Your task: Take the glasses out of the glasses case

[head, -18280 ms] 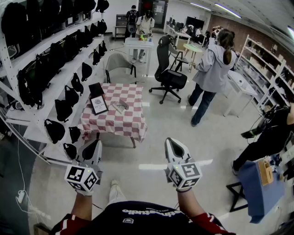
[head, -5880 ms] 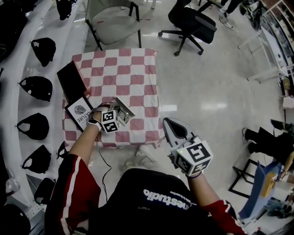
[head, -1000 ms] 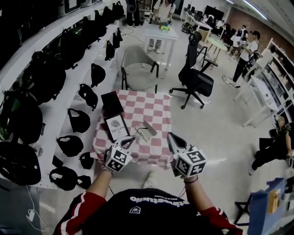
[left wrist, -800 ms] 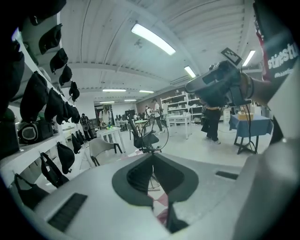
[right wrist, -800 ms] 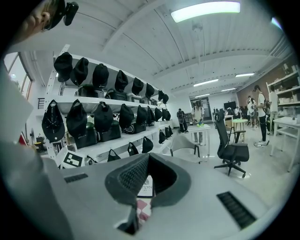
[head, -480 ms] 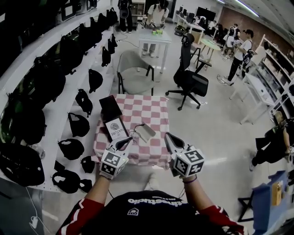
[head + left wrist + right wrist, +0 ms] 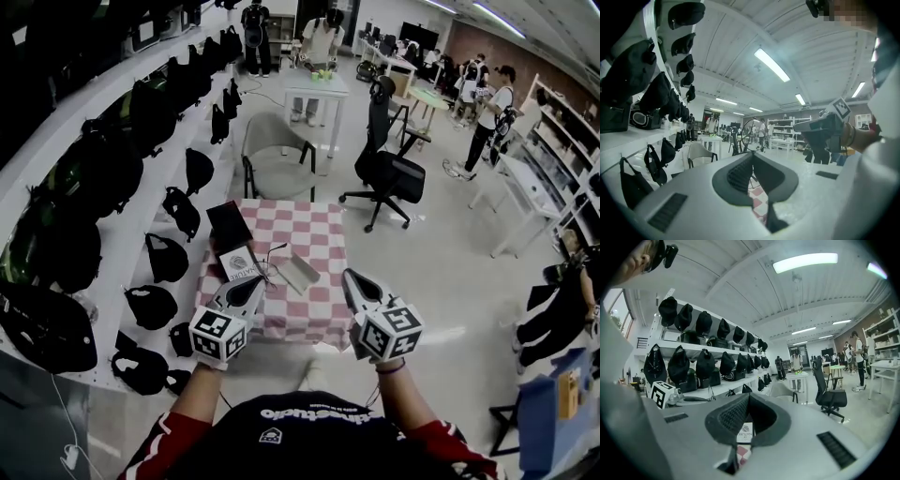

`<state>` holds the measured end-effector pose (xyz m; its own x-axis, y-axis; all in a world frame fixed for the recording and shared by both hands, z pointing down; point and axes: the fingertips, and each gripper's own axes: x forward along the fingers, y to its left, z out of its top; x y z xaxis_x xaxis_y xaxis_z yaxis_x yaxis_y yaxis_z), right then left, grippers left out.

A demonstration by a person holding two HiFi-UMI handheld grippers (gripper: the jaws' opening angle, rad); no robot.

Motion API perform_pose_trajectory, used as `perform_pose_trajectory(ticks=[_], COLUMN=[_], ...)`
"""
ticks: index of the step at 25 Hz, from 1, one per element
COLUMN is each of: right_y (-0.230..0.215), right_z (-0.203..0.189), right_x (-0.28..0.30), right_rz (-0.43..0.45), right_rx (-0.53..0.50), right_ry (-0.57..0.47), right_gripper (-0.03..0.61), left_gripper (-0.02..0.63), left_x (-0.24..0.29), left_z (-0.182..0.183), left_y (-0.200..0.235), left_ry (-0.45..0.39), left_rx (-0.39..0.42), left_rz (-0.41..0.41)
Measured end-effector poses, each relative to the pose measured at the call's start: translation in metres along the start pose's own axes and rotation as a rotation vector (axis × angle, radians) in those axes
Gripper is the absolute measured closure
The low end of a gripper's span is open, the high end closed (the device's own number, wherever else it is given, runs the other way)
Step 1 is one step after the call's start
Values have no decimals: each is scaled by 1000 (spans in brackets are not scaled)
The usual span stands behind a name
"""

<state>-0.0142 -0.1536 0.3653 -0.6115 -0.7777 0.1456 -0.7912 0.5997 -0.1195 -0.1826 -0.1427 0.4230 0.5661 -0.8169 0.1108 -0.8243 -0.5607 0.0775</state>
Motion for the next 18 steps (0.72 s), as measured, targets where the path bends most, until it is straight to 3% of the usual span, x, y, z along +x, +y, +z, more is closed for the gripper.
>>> perform_pose_trajectory(ticks=[9,18], right_y=[5,2], right_z=[9,25], right_x=[-14,-30], right_rz=[-22,-72], right_rx=[-22,-39], right_ry=[-44,-133], right_gripper=[575,575], left_gripper=[604,604], left_x=[-23,-36], left_z=[36,47], left_y=[1,10], left_ry=[-96,-133], left_rx=[-14,-17], left_rz=[21,50])
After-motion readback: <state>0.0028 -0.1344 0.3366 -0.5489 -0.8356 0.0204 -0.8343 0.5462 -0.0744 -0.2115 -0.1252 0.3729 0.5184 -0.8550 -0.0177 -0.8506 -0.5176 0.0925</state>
